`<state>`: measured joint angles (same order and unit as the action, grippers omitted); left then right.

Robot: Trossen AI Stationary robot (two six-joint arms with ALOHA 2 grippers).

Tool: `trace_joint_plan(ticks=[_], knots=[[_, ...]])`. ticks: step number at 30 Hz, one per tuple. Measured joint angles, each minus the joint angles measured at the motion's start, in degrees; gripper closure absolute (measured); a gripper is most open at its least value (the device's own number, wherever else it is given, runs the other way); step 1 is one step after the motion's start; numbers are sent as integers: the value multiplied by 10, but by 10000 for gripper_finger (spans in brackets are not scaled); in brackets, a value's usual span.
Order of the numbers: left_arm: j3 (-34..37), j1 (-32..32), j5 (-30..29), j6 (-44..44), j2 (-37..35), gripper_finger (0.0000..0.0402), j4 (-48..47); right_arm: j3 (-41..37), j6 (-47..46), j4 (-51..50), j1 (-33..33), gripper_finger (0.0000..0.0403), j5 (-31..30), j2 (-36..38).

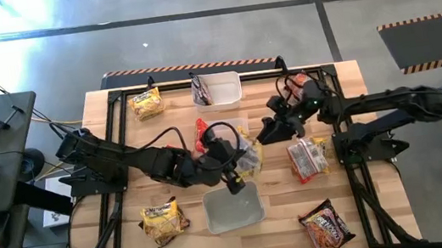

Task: Sort Maruchan noodles
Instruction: Put the yellow noodle pack into the gray bin

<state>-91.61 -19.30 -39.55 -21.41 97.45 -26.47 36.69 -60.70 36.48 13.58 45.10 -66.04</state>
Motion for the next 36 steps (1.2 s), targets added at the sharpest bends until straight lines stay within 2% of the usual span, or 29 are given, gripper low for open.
trace_joint_plan(ticks=[3,8,14,17,26,36], knots=[[0,5,-3,-32,0,401,-25,0,-35,-2,8,192,-2,10],[0,17,-11,-55,0,401,-36,0,-38,-26,-2,192,-36,25],[0,33,0,-55,0,401,-37,0,-9,-134,-35,192,-144,24],[0,38,1,-56,0,401,-37,3,-2,-137,-49,192,-182,24],[0,62,16,-55,-1,401,-56,72,69,-298,-85,192,-295,14],[0,77,13,-49,-38,401,-80,76,46,-295,-76,188,-317,15]])
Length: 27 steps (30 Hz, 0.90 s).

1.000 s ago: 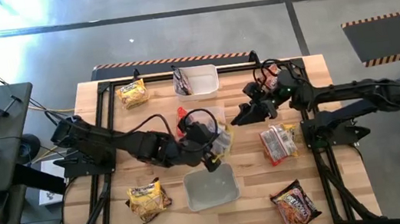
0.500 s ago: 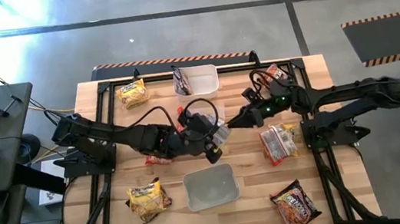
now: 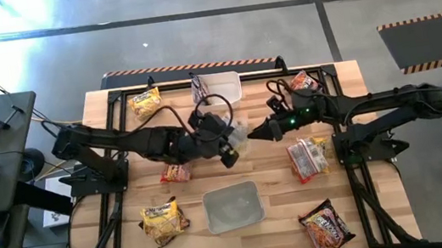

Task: Sort Maruchan noodles
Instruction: Put the yellow noodle pack into the gray bin

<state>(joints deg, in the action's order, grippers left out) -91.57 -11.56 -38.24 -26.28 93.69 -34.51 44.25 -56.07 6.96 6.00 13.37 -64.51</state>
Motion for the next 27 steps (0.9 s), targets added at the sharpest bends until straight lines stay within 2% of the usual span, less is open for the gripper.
trace_joint_plan(ticks=[9,15,19,27], knots=[[-1,1,-13,3,-2,401,13,0,-39,92,-5,185,-38,-35],[0,19,-24,-33,-7,401,15,-1,-47,144,-26,192,-55,-80],[0,26,-31,-57,-11,401,14,-1,-23,160,-26,223,-65,-82],[0,42,-18,-114,-23,400,47,-1,38,184,-3,322,-65,-82]])
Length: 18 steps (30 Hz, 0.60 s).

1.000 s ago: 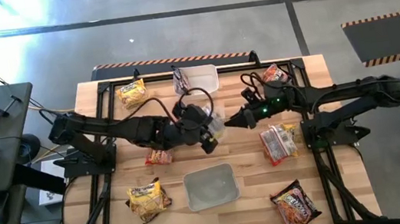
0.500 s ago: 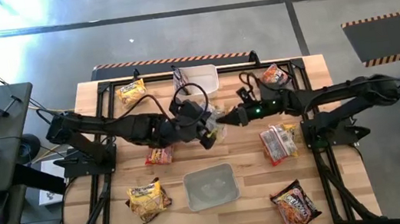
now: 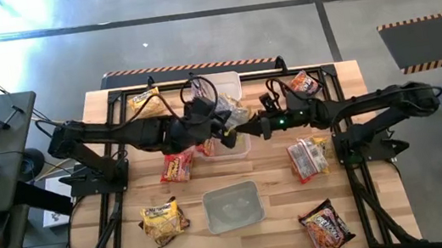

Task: Sort Maruchan noodles
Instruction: Put the yellow noodle pack into the gray bin

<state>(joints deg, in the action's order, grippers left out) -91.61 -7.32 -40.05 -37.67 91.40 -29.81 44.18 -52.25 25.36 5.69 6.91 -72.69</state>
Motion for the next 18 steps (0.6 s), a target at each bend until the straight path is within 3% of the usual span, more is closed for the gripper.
trace_joint_plan(ticks=[7,12,18], knots=[[0,18,36,-91,-27,373,8,0,141,-3,23,351,15,0],[0,31,91,-196,-57,337,13,15,311,-47,36,352,23,0],[0,43,163,-342,-59,282,8,68,540,-164,37,353,-98,0]])
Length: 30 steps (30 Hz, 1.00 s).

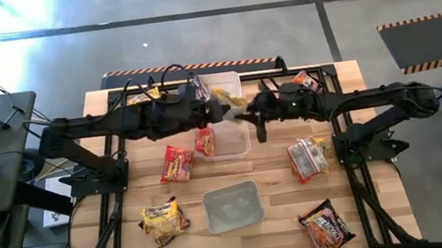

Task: Sort Maruchan noodles
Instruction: Put the yellow noodle pack into the gray bin

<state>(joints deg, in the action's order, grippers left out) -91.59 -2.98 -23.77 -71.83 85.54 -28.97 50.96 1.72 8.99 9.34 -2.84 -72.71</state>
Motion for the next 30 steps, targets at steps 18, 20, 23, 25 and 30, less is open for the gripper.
trace_joint_plan(ticks=[18,20,23,25,30], knots=[[0,24,-166,-91,65,142,1,7,328,-5,-16,354,-196,-24],[0,28,-170,-91,65,140,1,7,328,1,-15,354,-198,-33],[0,28,-172,-93,65,139,2,7,328,18,-16,354,-205,-44],[-1,28,-172,-107,71,139,2,7,328,32,-18,354,-211,-49],[-1,32,-160,-138,90,139,-10,7,329,54,-21,354,-226,-55]])
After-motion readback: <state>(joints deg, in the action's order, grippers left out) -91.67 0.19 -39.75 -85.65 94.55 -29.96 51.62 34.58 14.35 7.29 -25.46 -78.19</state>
